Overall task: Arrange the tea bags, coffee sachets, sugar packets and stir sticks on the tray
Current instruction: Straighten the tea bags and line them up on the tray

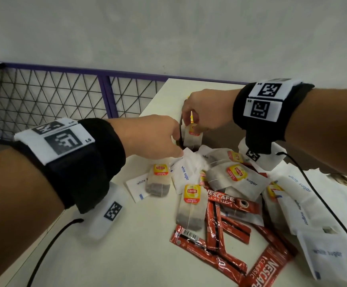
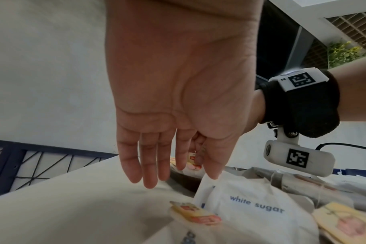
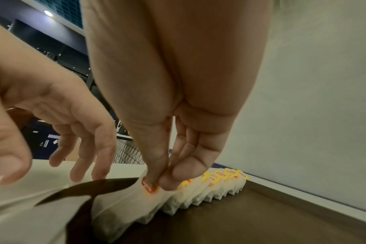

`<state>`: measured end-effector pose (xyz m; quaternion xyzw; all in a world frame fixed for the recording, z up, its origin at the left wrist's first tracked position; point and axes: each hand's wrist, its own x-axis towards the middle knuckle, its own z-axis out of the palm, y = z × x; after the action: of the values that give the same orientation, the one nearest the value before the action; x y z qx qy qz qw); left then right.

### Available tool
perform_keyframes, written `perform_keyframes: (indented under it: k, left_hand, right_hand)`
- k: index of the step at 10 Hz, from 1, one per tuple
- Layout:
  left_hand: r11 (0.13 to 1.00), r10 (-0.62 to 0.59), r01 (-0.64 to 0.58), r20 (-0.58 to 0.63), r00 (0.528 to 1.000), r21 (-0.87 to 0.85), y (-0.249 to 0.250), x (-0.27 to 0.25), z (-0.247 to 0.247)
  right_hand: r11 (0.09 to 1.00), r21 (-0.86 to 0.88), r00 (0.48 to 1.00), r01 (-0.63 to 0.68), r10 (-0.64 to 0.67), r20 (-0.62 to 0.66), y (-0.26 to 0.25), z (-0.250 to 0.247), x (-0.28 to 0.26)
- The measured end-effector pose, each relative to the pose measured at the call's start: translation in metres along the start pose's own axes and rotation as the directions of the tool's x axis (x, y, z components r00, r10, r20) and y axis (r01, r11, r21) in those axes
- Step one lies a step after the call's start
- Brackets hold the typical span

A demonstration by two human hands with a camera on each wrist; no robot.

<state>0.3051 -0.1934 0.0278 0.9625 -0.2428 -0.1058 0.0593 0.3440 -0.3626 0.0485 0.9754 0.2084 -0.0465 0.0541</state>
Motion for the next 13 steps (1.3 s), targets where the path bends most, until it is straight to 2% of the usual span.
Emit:
perform_keyframes:
  k: [1, 2, 3, 4, 5, 8, 9, 10, 11, 12, 13]
  left_hand:
    - [1.0, 0.011, -0.011, 0.004, 1.0, -0.015, 0.001, -0.001, 0.002]
    - [1.0, 0.004, -0.004, -0.013, 1.0, -0.012, 0.0, -0.002, 0.001]
    - [1.0, 0.002, -0.002, -0.025, 1.0, -0.011, 0.0, -0.001, 0.0]
    - [0.999, 0.014, -0.016, -0.035, 0.999, -0.05, 0.0, 0.001, 0.0]
    - [0.994, 0.017, -0.02, -0.027, 0.999, -0.109, 0.002, 0.003, 0.0]
    - [0.991, 0.067, -0.068, -0.018, 0.998, -0.111, 0.0, 0.007, 0.005]
    - [0.991, 0.072, -0.073, -0.012, 0.997, -0.113, -0.001, 0.007, 0.006]
    - [0.994, 0.074, -0.073, 0.004, 0.997, -0.083, -0.002, 0.006, 0.006]
    - [0.996, 0.059, -0.058, 0.005, 0.998, -0.066, -0.003, 0.008, 0.006]
    - [0.996, 0.077, -0.08, -0.057, 0.995, -0.044, -0.002, 0.009, 0.007]
    - [0.987, 0.154, -0.159, -0.158, 0.975, -0.024, 0.001, 0.005, 0.006]
  right_hand:
    - [0.994, 0.099, 0.998, -0.036, 0.041, -0.053, 0.003, 0.0, 0.0]
    - [0.982, 0.146, 0.991, -0.117, 0.125, -0.049, 0.004, 0.0, -0.003]
    - [0.957, 0.162, 0.97, -0.24, 0.23, 0.078, 0.004, -0.002, -0.008]
    - [0.908, 0.248, 0.938, -0.338, 0.303, 0.168, 0.006, -0.001, -0.009]
    - [0.865, 0.317, 0.917, -0.389, 0.332, 0.22, 0.003, 0.001, -0.006]
    - [0.8, 0.41, 0.893, -0.438, 0.332, 0.304, -0.006, 0.007, -0.006]
    - [0.805, 0.414, 0.901, -0.425, 0.331, 0.281, -0.006, 0.009, -0.003]
    - [0.715, 0.538, 0.892, -0.447, 0.311, 0.329, -0.009, 0.007, -0.008]
    - [0.767, 0.468, 0.896, -0.439, 0.333, 0.293, -0.005, 0.008, -0.007]
    - [0.851, 0.358, 0.922, -0.384, 0.331, 0.203, 0.0, 0.007, -0.008]
    - [0.831, 0.438, 0.939, -0.343, 0.31, 0.147, 0.004, 0.006, -0.005]
